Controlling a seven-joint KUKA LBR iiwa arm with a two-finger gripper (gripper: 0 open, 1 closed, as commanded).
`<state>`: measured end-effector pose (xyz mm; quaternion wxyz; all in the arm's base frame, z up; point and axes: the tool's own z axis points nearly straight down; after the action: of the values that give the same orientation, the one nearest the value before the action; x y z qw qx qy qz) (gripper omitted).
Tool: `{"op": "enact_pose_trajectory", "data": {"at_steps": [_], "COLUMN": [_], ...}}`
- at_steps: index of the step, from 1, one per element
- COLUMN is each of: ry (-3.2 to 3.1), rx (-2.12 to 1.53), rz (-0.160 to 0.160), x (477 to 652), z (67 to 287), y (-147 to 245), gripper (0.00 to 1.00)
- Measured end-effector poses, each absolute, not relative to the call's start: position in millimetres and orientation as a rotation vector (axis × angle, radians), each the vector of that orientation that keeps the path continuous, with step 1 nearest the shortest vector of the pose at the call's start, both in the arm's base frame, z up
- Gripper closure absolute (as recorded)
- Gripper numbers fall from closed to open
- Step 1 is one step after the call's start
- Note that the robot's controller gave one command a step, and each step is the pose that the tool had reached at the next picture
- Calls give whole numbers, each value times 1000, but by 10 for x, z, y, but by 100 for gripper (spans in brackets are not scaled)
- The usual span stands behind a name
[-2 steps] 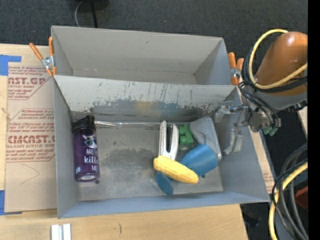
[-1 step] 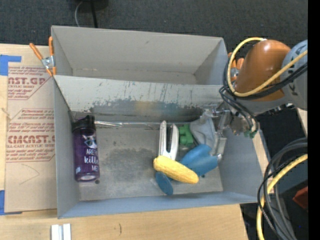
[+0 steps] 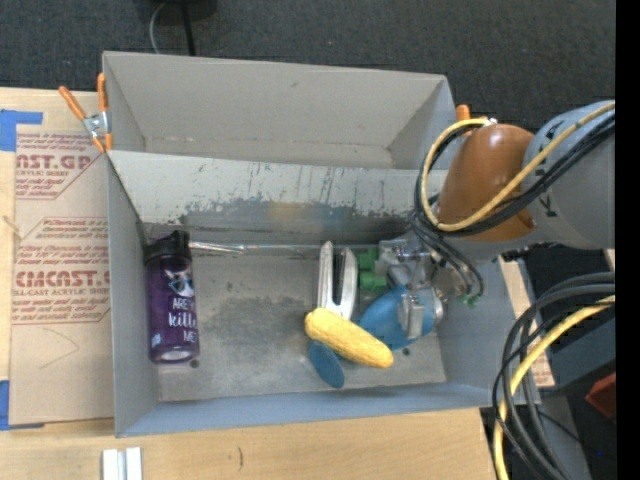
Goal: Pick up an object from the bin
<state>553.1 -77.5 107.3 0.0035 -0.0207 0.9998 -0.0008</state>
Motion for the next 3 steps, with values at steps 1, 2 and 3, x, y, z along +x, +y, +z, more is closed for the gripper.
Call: {"op": "enact_pose_trajectory", "data": {"at_steps": [1,2,3], "ry": [3121,3095,3127], "rx": [-263,-355,-201], "rz": [-8,-23,-4], "x": [5398,5193,4977], "z": [992,935,770], "y": [-802,-742,-608], "gripper": [0,0,0]}}
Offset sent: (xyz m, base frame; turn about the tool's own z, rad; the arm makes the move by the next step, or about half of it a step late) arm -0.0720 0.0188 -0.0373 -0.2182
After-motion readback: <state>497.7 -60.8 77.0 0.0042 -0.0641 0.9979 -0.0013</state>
